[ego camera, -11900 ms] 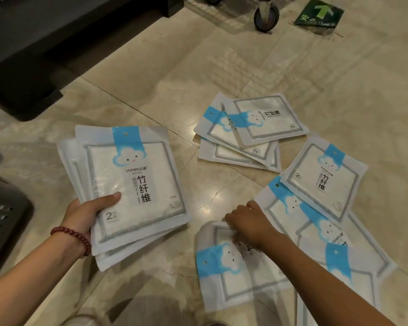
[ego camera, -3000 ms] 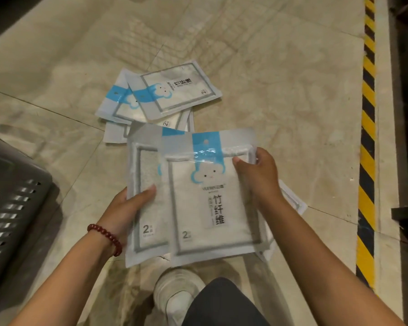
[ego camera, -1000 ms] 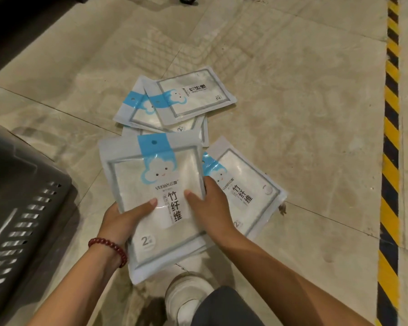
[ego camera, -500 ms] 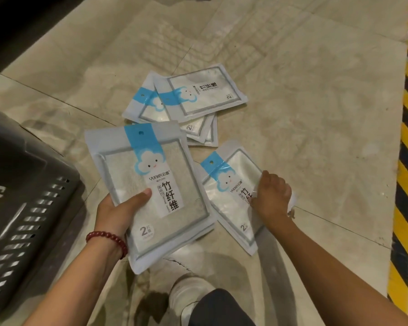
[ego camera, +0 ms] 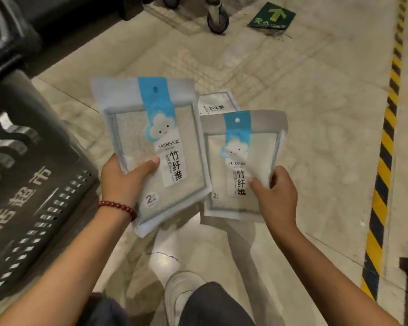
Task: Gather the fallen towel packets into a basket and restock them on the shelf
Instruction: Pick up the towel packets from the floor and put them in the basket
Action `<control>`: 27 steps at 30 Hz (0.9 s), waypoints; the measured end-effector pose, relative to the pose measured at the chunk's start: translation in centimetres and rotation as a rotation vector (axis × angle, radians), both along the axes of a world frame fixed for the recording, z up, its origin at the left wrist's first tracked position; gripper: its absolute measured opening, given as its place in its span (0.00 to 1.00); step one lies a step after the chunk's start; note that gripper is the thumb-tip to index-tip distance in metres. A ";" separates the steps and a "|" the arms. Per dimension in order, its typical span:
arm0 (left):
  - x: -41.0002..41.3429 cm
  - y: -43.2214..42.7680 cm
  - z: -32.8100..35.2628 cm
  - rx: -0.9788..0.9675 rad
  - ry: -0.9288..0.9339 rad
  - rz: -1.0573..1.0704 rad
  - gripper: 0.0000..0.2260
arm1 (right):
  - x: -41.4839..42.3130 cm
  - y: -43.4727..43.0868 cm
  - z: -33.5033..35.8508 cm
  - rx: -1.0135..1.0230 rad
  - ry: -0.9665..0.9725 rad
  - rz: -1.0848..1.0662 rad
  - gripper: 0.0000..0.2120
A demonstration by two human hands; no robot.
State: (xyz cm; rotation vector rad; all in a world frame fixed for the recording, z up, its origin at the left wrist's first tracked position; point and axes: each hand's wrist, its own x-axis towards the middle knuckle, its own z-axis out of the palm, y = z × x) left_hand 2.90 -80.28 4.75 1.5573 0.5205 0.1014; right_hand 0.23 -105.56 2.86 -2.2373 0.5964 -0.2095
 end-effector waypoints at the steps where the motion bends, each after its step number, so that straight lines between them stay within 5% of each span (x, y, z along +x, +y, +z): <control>1: 0.0 0.1 1.2 0.003 -0.030 -0.001 0.12 | -0.1 0.1 1.2 0.026 -0.027 -0.002 0.14; 9: -0.4 2.0 14.6 0.021 -0.244 0.015 0.10 | 1.4 2.9 13.7 0.231 -0.236 -0.008 0.11; 17: -3.7 14.0 28.1 0.080 -0.363 0.282 0.14 | 4.3 10.3 27.0 0.276 -0.433 0.162 0.11; 27: -13.0 26.6 30.7 0.076 -0.203 0.588 0.15 | 4.4 27.4 33.3 0.112 -0.434 0.465 0.12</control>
